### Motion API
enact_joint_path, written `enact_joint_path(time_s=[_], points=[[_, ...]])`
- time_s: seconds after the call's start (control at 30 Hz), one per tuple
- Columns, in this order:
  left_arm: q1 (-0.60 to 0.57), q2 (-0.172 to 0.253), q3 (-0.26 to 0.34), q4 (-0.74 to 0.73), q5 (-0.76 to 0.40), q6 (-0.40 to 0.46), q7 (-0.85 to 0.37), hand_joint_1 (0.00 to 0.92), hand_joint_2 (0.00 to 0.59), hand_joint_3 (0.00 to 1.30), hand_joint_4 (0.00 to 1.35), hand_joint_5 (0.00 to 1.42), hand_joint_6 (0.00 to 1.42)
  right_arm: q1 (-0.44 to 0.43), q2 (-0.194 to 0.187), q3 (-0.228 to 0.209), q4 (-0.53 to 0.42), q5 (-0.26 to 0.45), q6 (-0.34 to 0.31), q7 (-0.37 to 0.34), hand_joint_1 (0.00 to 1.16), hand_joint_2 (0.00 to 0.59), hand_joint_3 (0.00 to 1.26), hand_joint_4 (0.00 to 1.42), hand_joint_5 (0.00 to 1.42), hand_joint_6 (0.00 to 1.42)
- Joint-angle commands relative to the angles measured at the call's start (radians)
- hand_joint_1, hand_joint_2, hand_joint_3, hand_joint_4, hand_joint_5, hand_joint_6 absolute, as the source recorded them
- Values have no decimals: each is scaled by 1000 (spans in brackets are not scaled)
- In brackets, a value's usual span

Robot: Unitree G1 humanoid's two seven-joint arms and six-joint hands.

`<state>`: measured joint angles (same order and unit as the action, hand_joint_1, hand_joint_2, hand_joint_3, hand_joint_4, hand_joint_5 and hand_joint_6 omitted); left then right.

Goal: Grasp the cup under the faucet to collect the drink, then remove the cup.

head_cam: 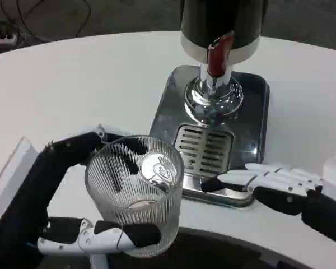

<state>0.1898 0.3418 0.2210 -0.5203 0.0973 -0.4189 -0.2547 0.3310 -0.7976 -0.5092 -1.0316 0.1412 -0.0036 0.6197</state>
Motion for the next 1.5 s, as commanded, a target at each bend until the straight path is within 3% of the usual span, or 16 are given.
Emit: enact_joint_path(time_s=[0.03,0.9,1.33,1.5], points=[[-13,-3,13,5,4,-33,24,669,0,667,760,865,856,-14,-10,19,-16,-10,12,-11,544,432,177,139,97,81],[-17,-18,29,57,23,-81,56,660,0,670,760,875,859,-7,5,46,-16,-36,2,-30,544,432,184,139,88,65],[-121,11,90,282,102,-211,137,648,0,678,771,886,877,8,-2,67,-16,-43,-13,-52,549,438,184,139,86,63],[-200,25,84,406,155,-251,189,645,0,678,771,888,879,13,-5,63,-16,-40,-15,-56,552,439,184,139,86,63]])
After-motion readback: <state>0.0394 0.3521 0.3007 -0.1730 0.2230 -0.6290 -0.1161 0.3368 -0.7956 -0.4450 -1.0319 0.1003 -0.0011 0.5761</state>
